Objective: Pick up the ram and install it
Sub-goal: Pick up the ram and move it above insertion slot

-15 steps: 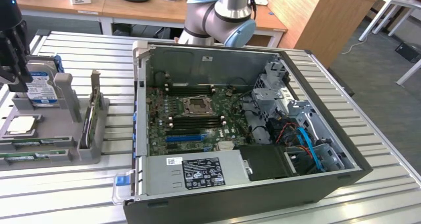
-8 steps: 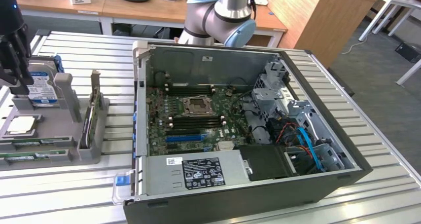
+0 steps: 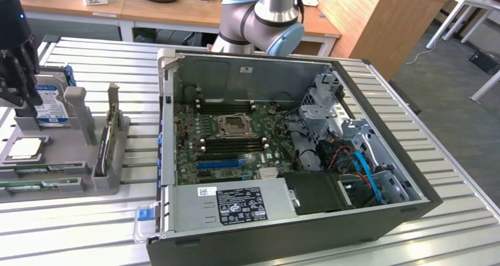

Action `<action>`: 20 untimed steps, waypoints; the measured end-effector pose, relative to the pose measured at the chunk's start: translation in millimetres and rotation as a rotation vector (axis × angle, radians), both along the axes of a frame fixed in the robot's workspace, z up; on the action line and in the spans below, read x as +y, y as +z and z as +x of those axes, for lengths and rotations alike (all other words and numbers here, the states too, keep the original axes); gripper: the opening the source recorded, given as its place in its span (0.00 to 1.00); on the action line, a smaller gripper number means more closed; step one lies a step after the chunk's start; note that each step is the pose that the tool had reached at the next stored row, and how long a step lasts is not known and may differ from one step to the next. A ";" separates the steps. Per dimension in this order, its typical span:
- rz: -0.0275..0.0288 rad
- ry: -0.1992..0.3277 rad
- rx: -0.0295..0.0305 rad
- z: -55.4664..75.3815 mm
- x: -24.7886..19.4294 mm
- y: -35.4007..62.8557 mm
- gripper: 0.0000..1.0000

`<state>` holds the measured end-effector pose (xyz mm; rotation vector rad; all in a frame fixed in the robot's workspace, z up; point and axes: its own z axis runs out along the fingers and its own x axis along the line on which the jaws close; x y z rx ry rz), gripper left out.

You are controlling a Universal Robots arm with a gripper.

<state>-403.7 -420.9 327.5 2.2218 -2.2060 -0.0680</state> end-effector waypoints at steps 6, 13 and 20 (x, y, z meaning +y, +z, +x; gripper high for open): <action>-0.0001 0.000 0.0001 -0.1 -0.2 -2.2 0.31; 0.0000 0.000 0.0000 0.0 -9.1 -2.3 0.31; 0.0001 0.000 0.0000 0.0 -15.1 -2.3 0.31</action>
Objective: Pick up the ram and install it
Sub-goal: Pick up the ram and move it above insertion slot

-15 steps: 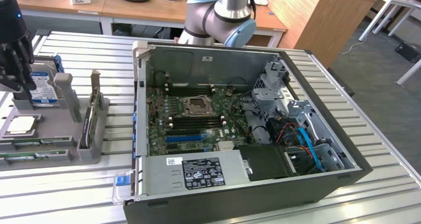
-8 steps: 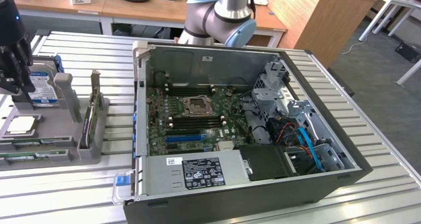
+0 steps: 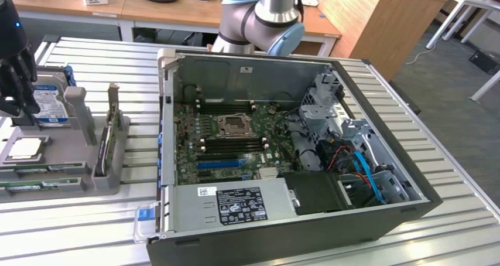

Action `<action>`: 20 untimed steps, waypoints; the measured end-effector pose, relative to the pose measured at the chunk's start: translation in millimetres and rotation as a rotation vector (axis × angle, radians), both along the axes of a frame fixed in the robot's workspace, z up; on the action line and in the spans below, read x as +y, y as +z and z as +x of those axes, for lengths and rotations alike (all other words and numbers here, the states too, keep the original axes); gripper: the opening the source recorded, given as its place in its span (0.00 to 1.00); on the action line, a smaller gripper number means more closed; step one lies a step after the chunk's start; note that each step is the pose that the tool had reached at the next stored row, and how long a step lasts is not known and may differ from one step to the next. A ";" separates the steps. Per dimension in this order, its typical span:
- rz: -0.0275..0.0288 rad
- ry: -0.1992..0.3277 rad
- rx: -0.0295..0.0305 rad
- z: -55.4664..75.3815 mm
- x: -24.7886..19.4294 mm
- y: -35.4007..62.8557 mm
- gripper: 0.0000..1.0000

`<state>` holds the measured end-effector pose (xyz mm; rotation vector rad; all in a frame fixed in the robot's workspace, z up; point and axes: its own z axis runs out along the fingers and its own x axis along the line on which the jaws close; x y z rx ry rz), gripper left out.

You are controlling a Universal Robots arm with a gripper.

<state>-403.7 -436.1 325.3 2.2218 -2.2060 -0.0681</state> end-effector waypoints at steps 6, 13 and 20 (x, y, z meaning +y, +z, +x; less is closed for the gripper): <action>0.0019 0.000 0.0000 -0.1 0.1 -2.7 0.31; 0.0024 0.000 0.0001 0.0 0.0 -3.3 0.31; 0.0024 0.000 0.0001 0.0 -4.1 -3.4 0.31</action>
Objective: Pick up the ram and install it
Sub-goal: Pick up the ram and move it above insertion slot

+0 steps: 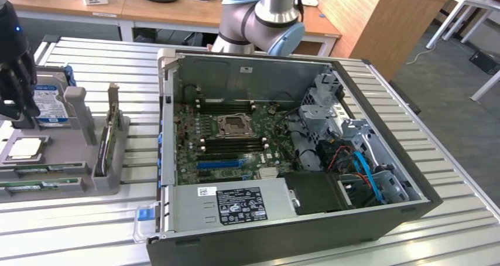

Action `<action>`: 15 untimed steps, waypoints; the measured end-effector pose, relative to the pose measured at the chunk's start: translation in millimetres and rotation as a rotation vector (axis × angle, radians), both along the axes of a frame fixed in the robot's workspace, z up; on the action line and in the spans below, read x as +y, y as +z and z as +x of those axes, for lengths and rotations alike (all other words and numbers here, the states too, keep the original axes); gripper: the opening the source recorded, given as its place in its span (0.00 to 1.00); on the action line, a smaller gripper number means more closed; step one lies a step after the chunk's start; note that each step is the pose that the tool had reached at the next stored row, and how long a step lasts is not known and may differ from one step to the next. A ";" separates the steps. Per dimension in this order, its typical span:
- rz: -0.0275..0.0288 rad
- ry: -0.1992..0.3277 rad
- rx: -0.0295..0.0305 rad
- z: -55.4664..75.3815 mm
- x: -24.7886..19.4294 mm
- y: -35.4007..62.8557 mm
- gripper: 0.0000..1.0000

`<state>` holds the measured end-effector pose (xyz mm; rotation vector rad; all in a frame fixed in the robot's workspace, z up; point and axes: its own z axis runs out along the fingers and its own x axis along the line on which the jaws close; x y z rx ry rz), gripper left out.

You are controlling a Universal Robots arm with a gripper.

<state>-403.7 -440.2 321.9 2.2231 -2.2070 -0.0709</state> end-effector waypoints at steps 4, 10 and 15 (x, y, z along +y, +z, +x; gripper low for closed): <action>-0.0001 0.000 0.0000 0.0 -0.6 -0.3 0.31; 0.0000 0.000 0.0000 0.0 -0.6 -0.9 0.31; 0.0000 0.000 0.0000 0.0 -0.6 -0.9 0.31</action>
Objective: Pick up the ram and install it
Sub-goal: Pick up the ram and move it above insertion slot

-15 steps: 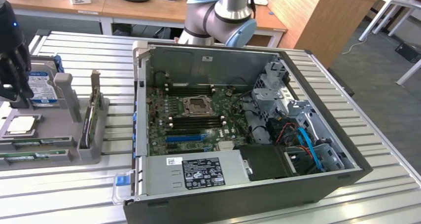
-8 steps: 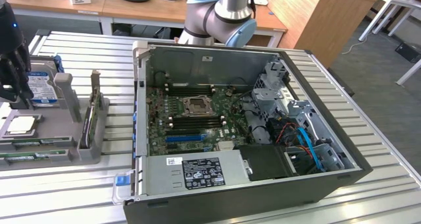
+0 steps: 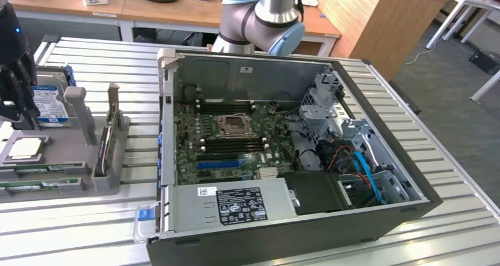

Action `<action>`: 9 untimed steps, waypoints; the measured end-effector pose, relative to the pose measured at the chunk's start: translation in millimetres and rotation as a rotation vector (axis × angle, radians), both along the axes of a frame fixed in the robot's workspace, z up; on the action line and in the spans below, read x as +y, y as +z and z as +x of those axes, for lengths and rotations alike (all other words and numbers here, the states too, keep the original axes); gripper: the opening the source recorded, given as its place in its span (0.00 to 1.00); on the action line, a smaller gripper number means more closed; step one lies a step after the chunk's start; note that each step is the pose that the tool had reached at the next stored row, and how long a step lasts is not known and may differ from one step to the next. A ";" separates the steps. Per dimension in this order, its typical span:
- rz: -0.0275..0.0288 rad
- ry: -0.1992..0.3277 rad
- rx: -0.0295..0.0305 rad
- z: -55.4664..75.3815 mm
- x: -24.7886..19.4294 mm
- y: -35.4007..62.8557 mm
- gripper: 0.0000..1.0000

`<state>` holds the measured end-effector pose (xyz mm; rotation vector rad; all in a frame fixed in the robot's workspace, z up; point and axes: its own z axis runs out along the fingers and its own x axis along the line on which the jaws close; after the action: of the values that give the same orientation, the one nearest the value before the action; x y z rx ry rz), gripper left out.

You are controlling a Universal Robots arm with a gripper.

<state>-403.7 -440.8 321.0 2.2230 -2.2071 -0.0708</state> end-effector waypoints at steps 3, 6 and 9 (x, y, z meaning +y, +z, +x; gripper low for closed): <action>0.0000 0.000 0.0000 0.0 0.0 0.0 0.31; 0.0002 0.000 -0.0003 0.1 -1.2 -0.2 0.31; 0.0000 0.000 0.0000 0.0 -4.3 0.0 0.31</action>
<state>-403.7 -445.1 321.0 2.2231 -2.2071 -0.0708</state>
